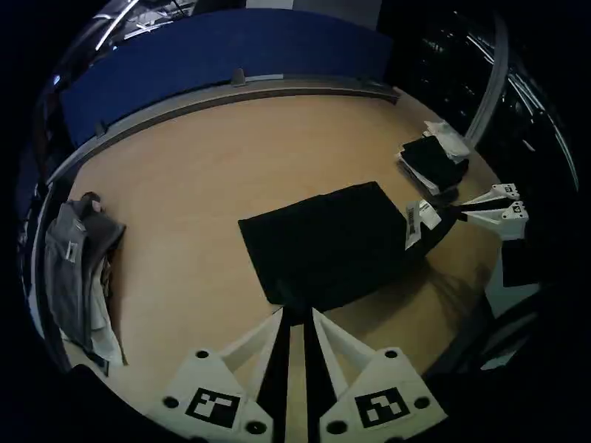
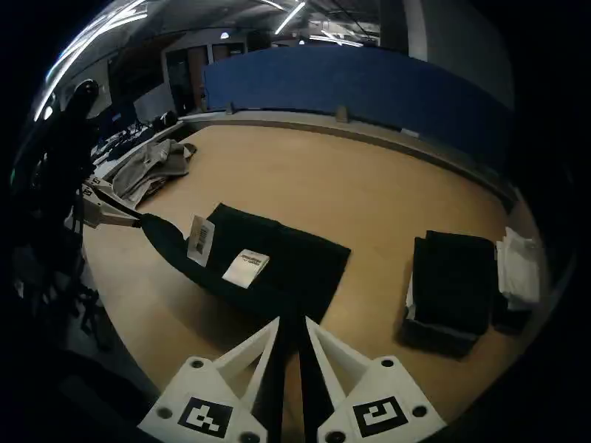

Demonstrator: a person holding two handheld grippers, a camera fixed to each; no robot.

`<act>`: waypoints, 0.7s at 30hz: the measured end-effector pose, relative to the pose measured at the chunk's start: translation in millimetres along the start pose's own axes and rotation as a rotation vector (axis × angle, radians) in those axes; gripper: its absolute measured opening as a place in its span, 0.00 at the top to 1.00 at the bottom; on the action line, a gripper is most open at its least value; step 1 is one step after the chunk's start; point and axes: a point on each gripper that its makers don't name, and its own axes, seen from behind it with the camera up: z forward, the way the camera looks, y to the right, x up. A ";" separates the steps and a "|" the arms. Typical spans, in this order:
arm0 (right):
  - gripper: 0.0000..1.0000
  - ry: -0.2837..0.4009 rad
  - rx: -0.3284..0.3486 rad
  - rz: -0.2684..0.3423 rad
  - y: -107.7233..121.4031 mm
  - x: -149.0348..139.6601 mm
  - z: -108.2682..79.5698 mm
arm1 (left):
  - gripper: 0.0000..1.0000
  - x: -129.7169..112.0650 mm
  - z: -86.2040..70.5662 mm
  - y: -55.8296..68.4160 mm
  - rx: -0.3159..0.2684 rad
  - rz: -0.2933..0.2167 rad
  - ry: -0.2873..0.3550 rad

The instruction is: Fold towel

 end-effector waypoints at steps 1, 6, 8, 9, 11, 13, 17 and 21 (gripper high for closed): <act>0.90 0.000 -0.001 -0.001 2.2 2.2 3.2 | 0.88 2.7 2.8 -1.7 0.001 -0.007 -0.002; 0.90 -0.002 -0.011 -0.007 13.7 14.4 20.5 | 0.88 16.7 15.7 -10.6 0.018 -0.047 -0.014; 0.90 -0.006 -0.015 -0.007 17.7 18.2 27.3 | 0.88 21.0 20.4 -13.4 0.026 -0.056 -0.023; 0.90 -0.008 -0.017 -0.007 20.0 20.0 31.3 | 0.88 23.1 23.2 -15.0 0.031 -0.060 -0.028; 0.90 -0.012 -0.021 -0.003 24.2 22.3 38.6 | 0.88 26.4 28.6 -17.6 0.041 -0.063 -0.036; 0.90 -0.017 -0.025 0.004 28.5 24.2 45.5 | 0.88 29.9 34.7 -20.5 0.050 -0.064 -0.044; 0.90 -0.029 -0.033 0.025 35.4 26.3 57.2 | 0.87 36.3 46.0 -26.1 0.069 -0.066 -0.067; 0.90 -0.038 -0.042 0.048 40.8 27.7 68.1 | 0.86 39.8 57.0 -30.2 0.086 -0.073 -0.103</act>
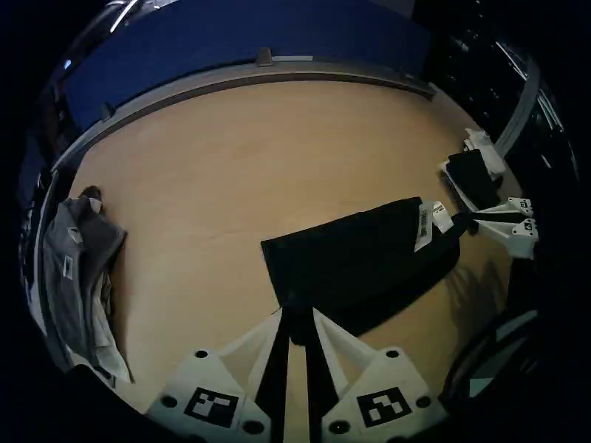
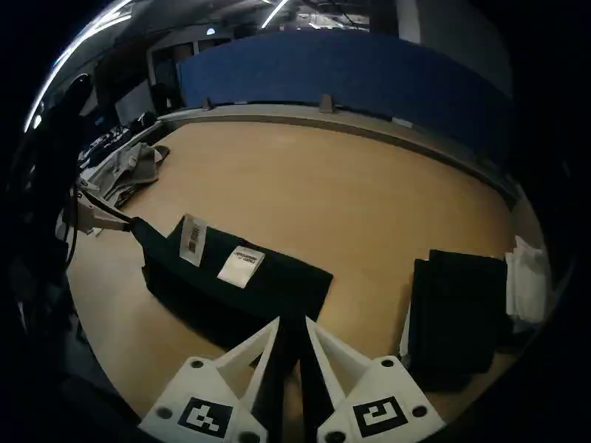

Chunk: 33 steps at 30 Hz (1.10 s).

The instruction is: Fold towel

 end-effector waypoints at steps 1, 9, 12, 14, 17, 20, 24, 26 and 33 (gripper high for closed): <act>0.90 -0.002 -0.002 0.005 1.0 0.6 2.3 | 0.86 1.1 2.8 -0.7 0.004 0.001 -0.006; 0.90 -0.024 -0.005 0.029 5.4 2.4 21.0 | 0.84 4.0 24.8 -9.9 0.043 0.032 -0.058; 0.90 -0.031 -0.009 0.027 7.5 3.3 25.9 | 0.84 5.2 28.7 -11.9 0.052 0.042 -0.069; 0.90 -0.035 -0.010 0.027 8.7 3.2 29.1 | 0.84 6.9 29.1 -13.5 0.059 0.045 -0.076; 0.90 -0.041 -0.010 0.030 10.0 2.9 33.4 | 0.83 9.4 30.7 -18.0 0.076 0.053 -0.084; 0.90 -0.050 -0.020 0.038 12.6 2.3 35.9 | 0.82 8.4 38.4 -25.6 0.105 0.065 -0.096; 0.90 -0.062 -0.052 0.034 23.3 -3.0 42.0 | 0.82 9.5 46.1 -43.6 0.168 0.103 -0.103; 0.90 -0.060 -0.039 0.032 22.2 -2.3 42.1 | 0.82 10.3 45.9 -45.7 0.167 0.105 -0.095; 0.83 -0.063 -0.030 0.028 20.6 -3.5 50.0 | 0.82 7.2 45.2 -36.8 0.109 0.017 -0.083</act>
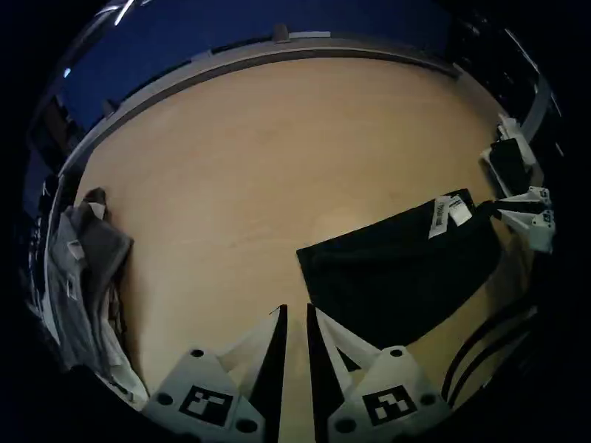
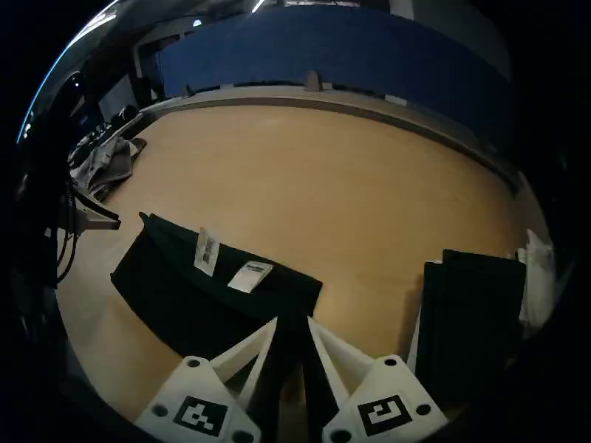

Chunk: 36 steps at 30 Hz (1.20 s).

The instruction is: Fold towel

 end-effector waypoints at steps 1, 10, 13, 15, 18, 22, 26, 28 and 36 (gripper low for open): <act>0.69 0.002 0.002 0.002 -0.2 0.9 0.6 | 0.82 -0.1 0.4 0.7 -0.004 -0.004 0.002; 0.10 0.034 -0.012 0.003 3.2 13.0 -0.1 | 0.82 2.2 -1.6 3.8 -0.007 0.004 0.021; 0.00 0.042 -0.024 -0.003 5.8 14.9 -1.1 | 0.82 1.3 -2.7 6.5 -0.013 -0.001 0.023; 0.00 0.048 -0.027 -0.005 6.4 15.7 -1.8 | 0.81 0.5 -3.3 8.3 -0.018 -0.005 0.025; 0.00 0.057 -0.028 -0.004 6.8 15.8 -4.3 | 0.77 -1.0 -4.0 10.2 -0.025 -0.010 0.028; 0.00 0.061 -0.027 -0.002 6.4 12.7 -7.9 | 0.52 -3.6 -5.6 13.2 -0.036 -0.015 0.030; 0.00 0.060 -0.025 -0.003 5.4 9.1 -10.6 | 0.23 -5.5 -6.9 12.8 -0.035 -0.021 0.037; 0.00 0.060 -0.025 -0.004 4.8 7.8 -11.5 | 0.17 -6.2 -7.8 12.2 -0.033 -0.023 0.041; 0.00 0.061 -0.016 -0.005 0.3 5.5 -13.7 | 0.10 -9.0 -10.9 13.2 -0.036 -0.029 0.045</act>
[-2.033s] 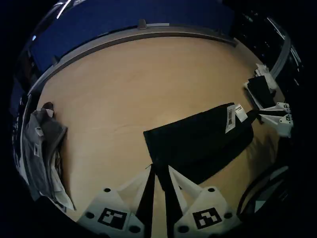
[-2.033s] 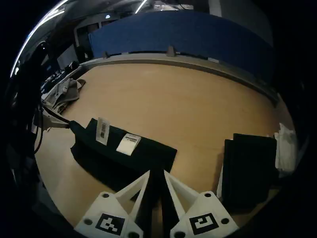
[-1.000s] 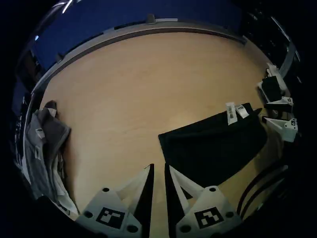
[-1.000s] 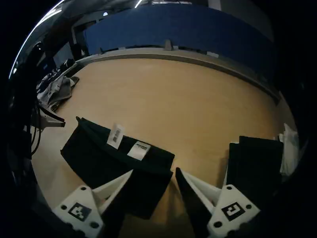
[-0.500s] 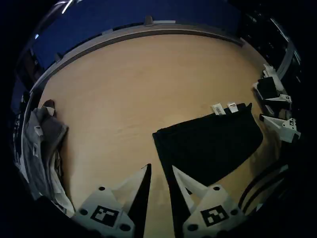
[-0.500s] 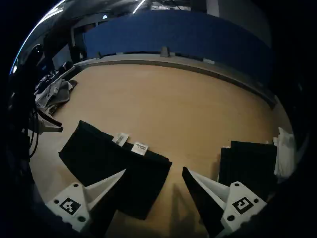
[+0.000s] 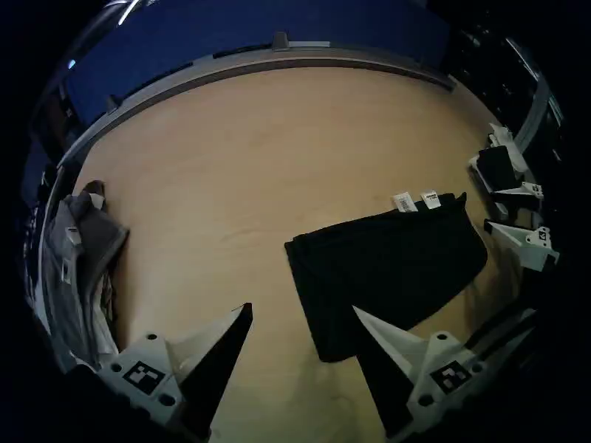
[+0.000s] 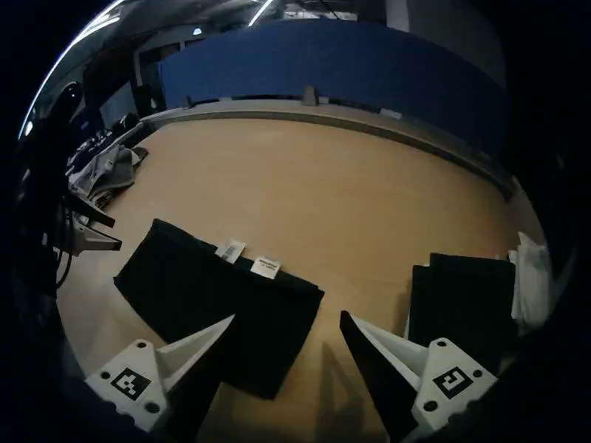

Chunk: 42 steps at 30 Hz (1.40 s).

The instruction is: Fold towel

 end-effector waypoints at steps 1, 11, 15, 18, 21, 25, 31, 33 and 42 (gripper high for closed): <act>0.00 0.000 0.002 0.000 -0.6 -0.4 -0.5 | 0.10 -0.2 -0.2 -0.1 0.001 0.000 0.001; 0.00 -0.019 0.016 -0.009 -5.1 -15.8 -6.3 | 0.09 -13.6 -5.6 -3.6 0.010 -0.015 -0.001; 0.00 -0.038 0.023 -0.010 -7.9 -27.9 -9.6 | 0.09 -27.3 -8.5 -5.0 0.010 -0.038 -0.009; 0.00 -0.052 0.032 -0.009 -11.4 -37.8 -11.6 | 0.09 -38.7 -10.5 -6.4 0.010 -0.060 -0.015; 0.00 -0.067 0.039 -0.007 -15.8 -49.3 -13.5 | 0.09 -51.7 -12.8 -7.5 0.010 -0.078 -0.023; 0.00 -0.087 0.051 -0.004 -21.9 -64.7 -16.0 | 0.09 -69.9 -16.5 -7.8 0.014 -0.101 -0.035; 0.03 -0.107 0.061 -0.001 -25.9 -79.0 -14.0 | 0.09 -93.6 -21.8 -4.4 0.008 -0.140 -0.055; 0.08 -0.112 0.061 -0.002 -25.8 -82.2 -13.2 | 0.09 -99.2 -23.1 -3.2 0.006 -0.151 -0.058; 0.42 -0.145 0.066 -0.009 -24.3 -95.1 -10.7 | 0.09 -109.3 -27.4 -5.1 0.007 -0.170 -0.056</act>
